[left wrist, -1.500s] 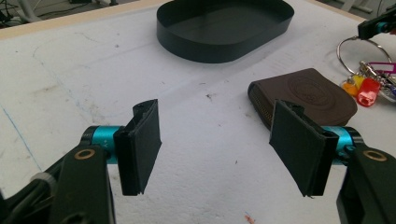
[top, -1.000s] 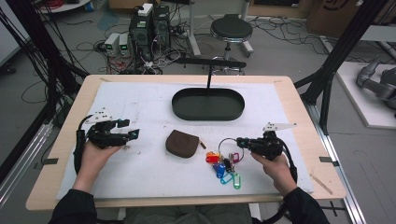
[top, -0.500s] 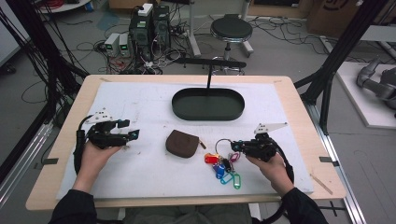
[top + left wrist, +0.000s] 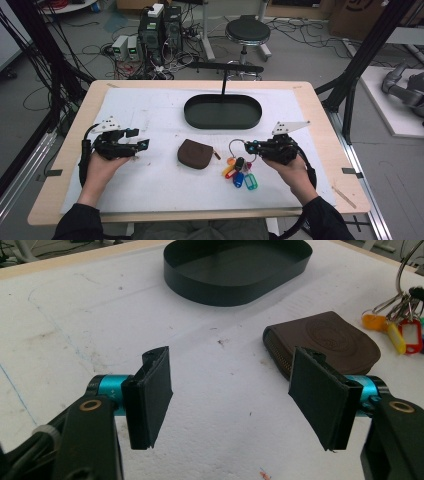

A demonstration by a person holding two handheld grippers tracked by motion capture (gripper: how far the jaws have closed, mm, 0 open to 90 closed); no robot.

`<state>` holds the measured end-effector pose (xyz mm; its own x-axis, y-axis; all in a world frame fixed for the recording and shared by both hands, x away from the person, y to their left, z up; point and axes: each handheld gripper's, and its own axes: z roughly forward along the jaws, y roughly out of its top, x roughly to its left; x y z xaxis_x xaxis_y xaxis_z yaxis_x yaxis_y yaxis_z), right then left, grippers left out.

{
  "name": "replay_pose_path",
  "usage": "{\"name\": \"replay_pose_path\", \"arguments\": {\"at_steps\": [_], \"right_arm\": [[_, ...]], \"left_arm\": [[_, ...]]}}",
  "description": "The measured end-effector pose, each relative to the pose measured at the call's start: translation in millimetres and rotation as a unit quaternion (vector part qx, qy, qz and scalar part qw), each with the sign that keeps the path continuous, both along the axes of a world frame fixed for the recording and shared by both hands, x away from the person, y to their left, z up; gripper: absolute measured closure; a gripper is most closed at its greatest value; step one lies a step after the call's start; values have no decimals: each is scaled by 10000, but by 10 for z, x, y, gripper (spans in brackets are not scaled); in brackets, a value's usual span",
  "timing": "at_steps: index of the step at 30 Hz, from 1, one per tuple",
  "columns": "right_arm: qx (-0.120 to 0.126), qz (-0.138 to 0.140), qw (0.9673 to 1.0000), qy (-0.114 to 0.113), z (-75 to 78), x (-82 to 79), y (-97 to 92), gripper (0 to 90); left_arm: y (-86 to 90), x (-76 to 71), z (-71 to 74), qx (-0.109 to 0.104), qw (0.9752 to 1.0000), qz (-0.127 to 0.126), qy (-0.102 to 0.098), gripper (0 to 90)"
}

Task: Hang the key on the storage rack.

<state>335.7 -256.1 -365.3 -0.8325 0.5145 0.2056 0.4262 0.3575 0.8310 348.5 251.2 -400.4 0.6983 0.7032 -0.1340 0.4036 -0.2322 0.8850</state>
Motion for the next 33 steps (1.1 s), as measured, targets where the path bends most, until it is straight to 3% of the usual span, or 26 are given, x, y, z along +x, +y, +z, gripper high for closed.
{"name": "replay_pose_path", "arguments": {"at_steps": [10, 14, 20, 33], "right_arm": [[112, -101, 9992, -361, 354, 119, -127, 880], [34, -144, 9980, -619, 603, 150, -154, 880], [-100, -205, 9961, -850, 836, 243, -165, 880], [-73, -315, 9947, -971, 979, 533, -123, 880]], "left_arm": [[-22, -14, 18, -64, 10000, -51, -48, 333], [-34, -18, 22, -57, 9999, -69, -57, 333], [-27, -9, 15, -40, 10000, -64, -42, 334], [-19, -1, 13, -55, 9999, -78, -54, 334]]}}
